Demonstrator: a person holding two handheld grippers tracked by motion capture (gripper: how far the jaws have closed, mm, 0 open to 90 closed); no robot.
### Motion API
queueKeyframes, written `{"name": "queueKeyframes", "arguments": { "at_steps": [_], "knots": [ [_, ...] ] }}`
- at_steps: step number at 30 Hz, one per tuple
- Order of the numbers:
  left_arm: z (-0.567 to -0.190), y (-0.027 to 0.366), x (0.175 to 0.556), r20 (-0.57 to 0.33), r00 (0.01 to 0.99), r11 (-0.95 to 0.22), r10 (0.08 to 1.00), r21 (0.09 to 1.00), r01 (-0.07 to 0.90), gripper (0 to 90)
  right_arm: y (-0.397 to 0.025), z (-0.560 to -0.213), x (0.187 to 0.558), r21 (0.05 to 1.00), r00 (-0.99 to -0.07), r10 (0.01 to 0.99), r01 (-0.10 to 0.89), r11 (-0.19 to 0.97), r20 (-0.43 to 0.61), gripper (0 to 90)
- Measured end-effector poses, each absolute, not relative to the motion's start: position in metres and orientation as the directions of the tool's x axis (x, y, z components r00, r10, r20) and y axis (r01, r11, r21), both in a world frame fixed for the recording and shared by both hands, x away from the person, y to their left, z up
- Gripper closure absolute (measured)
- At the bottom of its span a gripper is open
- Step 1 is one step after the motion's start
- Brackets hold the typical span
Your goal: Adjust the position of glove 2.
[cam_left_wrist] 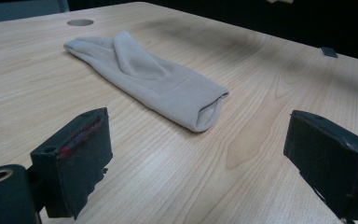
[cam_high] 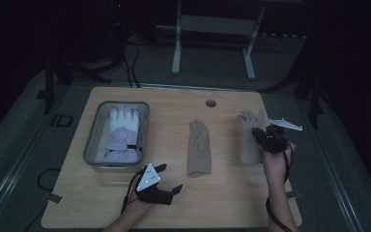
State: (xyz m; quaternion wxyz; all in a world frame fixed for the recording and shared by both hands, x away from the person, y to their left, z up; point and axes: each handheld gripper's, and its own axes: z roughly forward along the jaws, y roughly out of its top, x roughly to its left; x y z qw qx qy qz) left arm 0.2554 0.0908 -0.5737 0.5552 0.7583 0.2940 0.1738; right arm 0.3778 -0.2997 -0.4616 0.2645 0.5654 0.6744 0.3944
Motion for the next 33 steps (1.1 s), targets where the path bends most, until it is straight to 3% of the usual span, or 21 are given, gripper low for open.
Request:
{"name": "queueKeyframes", "arguments": {
  "at_steps": [14,33],
  "knots": [
    [-0.574,0.091,0.256,-0.062,0.768,-0.211,0.638,0.944,0.252,7.9,-0.257,-0.434,0.374,0.861,-0.281,0.953,0.507,0.049,0.111,83.8],
    [-0.574,0.091,0.255,-0.061,0.769,-0.213,0.636,0.944,0.251,7.9,-0.167,-0.45,0.38,0.846,-0.381,0.912,0.527,0.081,0.15,83.7]
  ]
}}
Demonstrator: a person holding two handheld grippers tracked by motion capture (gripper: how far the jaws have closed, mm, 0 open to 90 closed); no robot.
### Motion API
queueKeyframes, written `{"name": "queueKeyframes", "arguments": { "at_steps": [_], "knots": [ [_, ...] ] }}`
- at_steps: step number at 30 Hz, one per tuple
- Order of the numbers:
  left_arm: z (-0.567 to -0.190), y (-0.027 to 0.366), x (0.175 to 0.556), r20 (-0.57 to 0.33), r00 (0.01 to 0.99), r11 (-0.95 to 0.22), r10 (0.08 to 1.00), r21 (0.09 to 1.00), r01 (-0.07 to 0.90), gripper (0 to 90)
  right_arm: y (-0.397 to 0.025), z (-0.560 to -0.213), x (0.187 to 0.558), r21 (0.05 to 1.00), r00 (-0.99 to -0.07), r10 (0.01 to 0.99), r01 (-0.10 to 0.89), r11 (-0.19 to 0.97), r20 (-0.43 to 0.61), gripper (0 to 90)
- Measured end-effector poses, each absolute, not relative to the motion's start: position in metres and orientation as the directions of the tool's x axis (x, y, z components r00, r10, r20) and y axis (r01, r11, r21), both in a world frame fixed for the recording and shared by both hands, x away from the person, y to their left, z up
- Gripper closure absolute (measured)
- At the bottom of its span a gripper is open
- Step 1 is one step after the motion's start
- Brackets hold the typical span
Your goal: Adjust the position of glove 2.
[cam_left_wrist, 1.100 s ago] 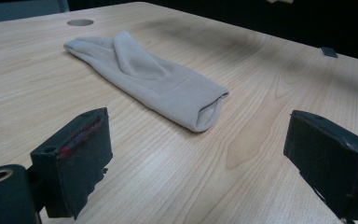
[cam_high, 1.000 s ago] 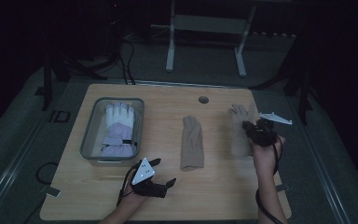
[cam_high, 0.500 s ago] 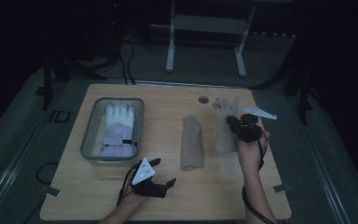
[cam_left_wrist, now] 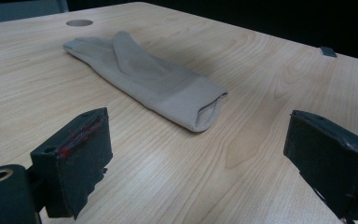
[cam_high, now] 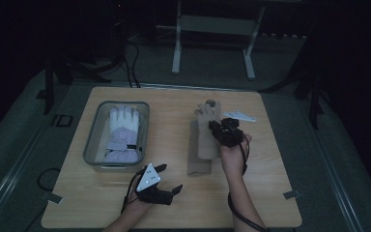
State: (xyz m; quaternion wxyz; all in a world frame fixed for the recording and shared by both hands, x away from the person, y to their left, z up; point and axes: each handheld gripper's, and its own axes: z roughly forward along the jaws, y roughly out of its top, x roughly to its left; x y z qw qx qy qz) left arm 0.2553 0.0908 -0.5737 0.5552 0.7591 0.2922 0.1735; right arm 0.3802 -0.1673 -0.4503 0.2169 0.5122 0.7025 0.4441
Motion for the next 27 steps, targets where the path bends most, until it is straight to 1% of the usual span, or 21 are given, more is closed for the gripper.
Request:
{"name": "queueKeyframes", "arguments": {
  "at_steps": [7,11,18,21,27],
  "knots": [
    [-0.574,0.091,0.255,-0.061,0.769,-0.21,0.636,0.945,0.249,7.9,-0.15,-0.475,0.386,0.819,-0.374,0.916,0.565,0.101,0.145,83.7],
    [-0.574,0.091,0.256,-0.063,0.77,-0.209,0.635,0.945,0.25,7.9,-0.148,-0.49,0.389,0.799,-0.363,0.917,0.595,0.09,0.167,83.6],
    [-0.574,0.091,0.255,-0.06,0.77,-0.212,0.635,0.945,0.248,7.9,-0.143,-0.516,0.394,0.755,-0.352,0.92,0.647,0.107,0.171,83.1],
    [-0.574,0.091,0.256,-0.062,0.771,-0.211,0.634,0.945,0.249,7.9,-0.143,-0.525,0.394,0.736,-0.349,0.919,0.668,0.109,0.182,82.3],
    [-0.574,0.09,0.255,-0.057,0.772,-0.216,0.634,0.945,0.247,7.9,-0.142,-0.536,0.393,0.718,-0.35,0.922,0.684,0.13,0.166,79.8]
  ]
}}
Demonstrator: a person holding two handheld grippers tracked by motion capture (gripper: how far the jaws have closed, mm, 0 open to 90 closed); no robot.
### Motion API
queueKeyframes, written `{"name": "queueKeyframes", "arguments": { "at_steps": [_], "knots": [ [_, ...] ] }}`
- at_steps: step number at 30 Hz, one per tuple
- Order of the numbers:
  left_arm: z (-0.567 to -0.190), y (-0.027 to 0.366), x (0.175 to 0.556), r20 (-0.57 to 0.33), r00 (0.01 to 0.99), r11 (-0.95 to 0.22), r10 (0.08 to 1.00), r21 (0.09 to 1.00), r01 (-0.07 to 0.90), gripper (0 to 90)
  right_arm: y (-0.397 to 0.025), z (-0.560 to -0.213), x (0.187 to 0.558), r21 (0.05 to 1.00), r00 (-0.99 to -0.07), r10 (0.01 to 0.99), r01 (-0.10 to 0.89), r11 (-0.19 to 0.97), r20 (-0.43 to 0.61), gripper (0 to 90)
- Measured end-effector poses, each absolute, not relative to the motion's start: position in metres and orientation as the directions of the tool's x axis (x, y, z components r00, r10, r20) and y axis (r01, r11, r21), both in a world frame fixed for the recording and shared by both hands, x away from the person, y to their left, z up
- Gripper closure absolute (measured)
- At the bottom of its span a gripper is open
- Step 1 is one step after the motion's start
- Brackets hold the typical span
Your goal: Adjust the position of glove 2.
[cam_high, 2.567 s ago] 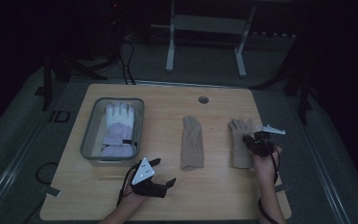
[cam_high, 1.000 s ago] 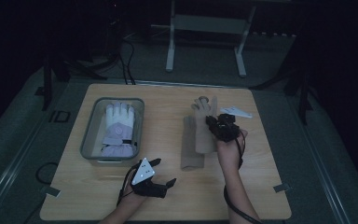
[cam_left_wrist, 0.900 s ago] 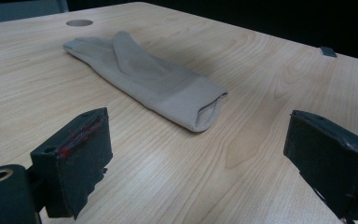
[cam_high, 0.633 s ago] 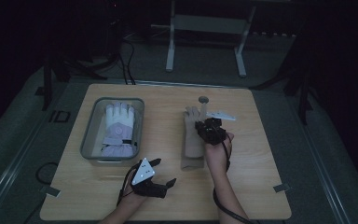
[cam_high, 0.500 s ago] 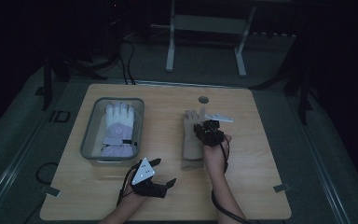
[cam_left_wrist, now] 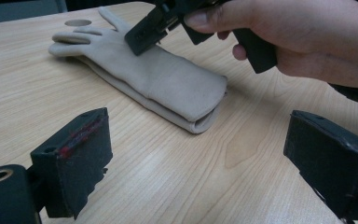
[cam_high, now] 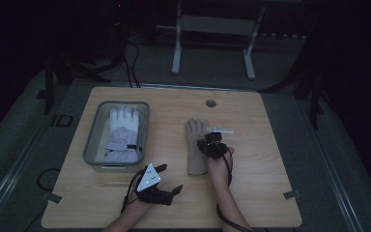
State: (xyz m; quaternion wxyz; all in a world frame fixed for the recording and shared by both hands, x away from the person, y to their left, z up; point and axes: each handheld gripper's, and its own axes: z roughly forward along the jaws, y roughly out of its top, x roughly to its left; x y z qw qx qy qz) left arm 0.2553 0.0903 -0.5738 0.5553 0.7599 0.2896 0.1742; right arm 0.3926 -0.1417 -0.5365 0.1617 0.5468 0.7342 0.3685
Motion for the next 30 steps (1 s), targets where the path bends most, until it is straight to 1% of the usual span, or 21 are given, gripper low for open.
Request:
{"name": "queueKeyframes", "arguments": {
  "at_steps": [2,4,5,7,10,12,16,17,18,20,23,25,27,30],
  "knots": [
    [-0.574,0.09,0.255,-0.057,0.772,-0.215,0.633,0.945,0.247,7.9,-0.141,-0.539,0.393,0.719,-0.351,0.924,0.68,0.141,0.15,78.2],
    [-0.574,0.09,0.255,-0.057,0.772,-0.215,0.633,0.945,0.247,7.9,-0.141,-0.542,0.394,0.711,-0.357,0.921,0.687,0.146,0.156,72.8],
    [-0.574,0.09,0.255,-0.057,0.772,-0.215,0.633,0.945,0.247,7.9,-0.141,-0.542,0.394,0.711,-0.357,0.921,0.687,0.146,0.156,72.8],
    [-0.574,0.09,0.255,-0.056,0.771,-0.216,0.634,0.945,0.247,7.9,-0.144,-0.547,0.395,0.7,-0.361,0.918,0.698,0.15,0.164,68.1],
    [-0.574,0.09,0.255,-0.056,0.771,-0.217,0.634,0.945,0.246,7.9,-0.144,-0.549,0.394,0.706,-0.364,0.919,0.69,0.159,0.149,67.7],
    [-0.574,0.09,0.255,-0.055,0.771,-0.217,0.634,0.945,0.246,7.9,-0.144,-0.549,0.394,0.706,-0.372,0.917,0.688,0.168,0.144,64.4],
    [-0.574,0.09,0.256,-0.061,0.771,-0.214,0.634,0.944,0.25,7.9,-0.147,-0.542,0.393,0.706,-0.393,0.906,0.687,0.173,0.16,53.9],
    [-0.574,0.091,0.256,-0.066,0.771,-0.211,0.633,0.944,0.254,7.9,-0.147,-0.54,0.393,0.71,-0.403,0.902,0.68,0.181,0.156,50.0],
    [-0.574,0.091,0.256,-0.071,0.772,-0.207,0.632,0.944,0.257,7.9,-0.149,-0.538,0.392,0.712,-0.416,0.897,0.674,0.194,0.149,48.9],
    [-0.574,0.091,0.256,-0.072,0.771,-0.206,0.632,0.944,0.257,7.9,-0.152,-0.534,0.392,0.714,-0.44,0.887,0.666,0.216,0.142,42.5],
    [-0.574,0.091,0.256,-0.071,0.772,-0.207,0.632,0.944,0.256,7.9,-0.16,-0.531,0.393,0.709,-0.454,0.873,0.675,0.206,0.178,27.1],
    [-0.574,0.091,0.256,-0.073,0.773,-0.207,0.631,0.943,0.259,7.9,-0.165,-0.53,0.393,0.708,-0.477,0.853,0.677,0.201,0.214,23.7],
    [-0.574,0.09,0.256,-0.073,0.772,-0.208,0.631,0.943,0.259,7.9,-0.17,-0.528,0.392,0.709,-0.504,0.832,0.674,0.209,0.233,16.0],
    [-0.574,0.09,0.257,-0.077,0.772,-0.206,0.632,0.943,0.263,7.9,-0.175,-0.526,0.389,0.72,-0.541,0.814,0.65,0.244,0.212,14.5]
  ]
}}
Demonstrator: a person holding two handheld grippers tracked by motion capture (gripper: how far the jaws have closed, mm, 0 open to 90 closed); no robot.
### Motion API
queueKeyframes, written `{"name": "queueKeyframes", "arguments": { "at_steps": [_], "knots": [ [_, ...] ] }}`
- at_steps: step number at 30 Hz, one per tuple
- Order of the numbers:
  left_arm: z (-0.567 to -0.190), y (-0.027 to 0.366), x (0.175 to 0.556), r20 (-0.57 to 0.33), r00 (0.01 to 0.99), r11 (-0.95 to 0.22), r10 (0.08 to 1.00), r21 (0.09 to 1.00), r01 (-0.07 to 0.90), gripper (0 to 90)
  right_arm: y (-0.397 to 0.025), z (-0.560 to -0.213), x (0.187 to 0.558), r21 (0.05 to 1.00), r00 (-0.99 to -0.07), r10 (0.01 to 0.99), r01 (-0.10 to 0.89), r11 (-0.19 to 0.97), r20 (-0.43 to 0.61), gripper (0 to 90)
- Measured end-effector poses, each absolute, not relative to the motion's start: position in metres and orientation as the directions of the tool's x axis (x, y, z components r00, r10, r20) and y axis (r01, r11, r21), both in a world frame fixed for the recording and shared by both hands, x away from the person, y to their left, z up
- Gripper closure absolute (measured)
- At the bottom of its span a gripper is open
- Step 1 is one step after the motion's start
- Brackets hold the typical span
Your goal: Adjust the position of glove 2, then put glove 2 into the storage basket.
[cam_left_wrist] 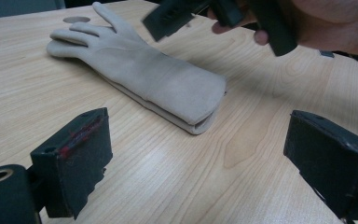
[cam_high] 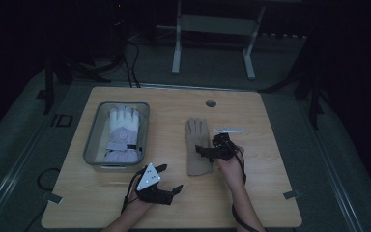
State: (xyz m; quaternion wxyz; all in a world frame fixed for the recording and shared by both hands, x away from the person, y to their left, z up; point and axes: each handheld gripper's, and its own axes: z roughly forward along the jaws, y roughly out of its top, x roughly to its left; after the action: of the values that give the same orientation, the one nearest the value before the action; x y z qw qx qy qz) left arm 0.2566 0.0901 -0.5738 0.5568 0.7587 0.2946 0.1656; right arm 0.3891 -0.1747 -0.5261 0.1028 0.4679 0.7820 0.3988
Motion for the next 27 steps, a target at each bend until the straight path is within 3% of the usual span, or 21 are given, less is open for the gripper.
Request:
{"name": "queueKeyframes", "arguments": {
  "at_steps": [9,16,22,27],
  "knots": [
    [-0.573,0.085,0.26,-0.081,0.765,-0.239,0.639,0.924,0.298,7.9,-0.199,-0.518,0.381,0.761,-0.629,0.763,0.565,0.317,0.149,15.3],
    [-0.568,0.083,0.27,-0.089,0.779,-0.272,0.62,0.907,0.32,7.9,-0.212,-0.509,0.381,0.753,-0.635,0.74,0.593,0.284,0.221,14.7],
    [-0.56,0.075,0.276,-0.043,0.799,-0.342,0.6,0.888,0.306,7.9,-0.213,-0.499,0.386,0.758,-0.626,0.735,0.604,0.246,0.26,14.2],
    [-0.555,0.06,0.281,0.016,0.802,-0.417,0.598,0.86,0.294,8.0,-0.204,-0.493,0.392,0.758,-0.621,0.75,0.596,0.264,0.227,10.3]
  ]
}}
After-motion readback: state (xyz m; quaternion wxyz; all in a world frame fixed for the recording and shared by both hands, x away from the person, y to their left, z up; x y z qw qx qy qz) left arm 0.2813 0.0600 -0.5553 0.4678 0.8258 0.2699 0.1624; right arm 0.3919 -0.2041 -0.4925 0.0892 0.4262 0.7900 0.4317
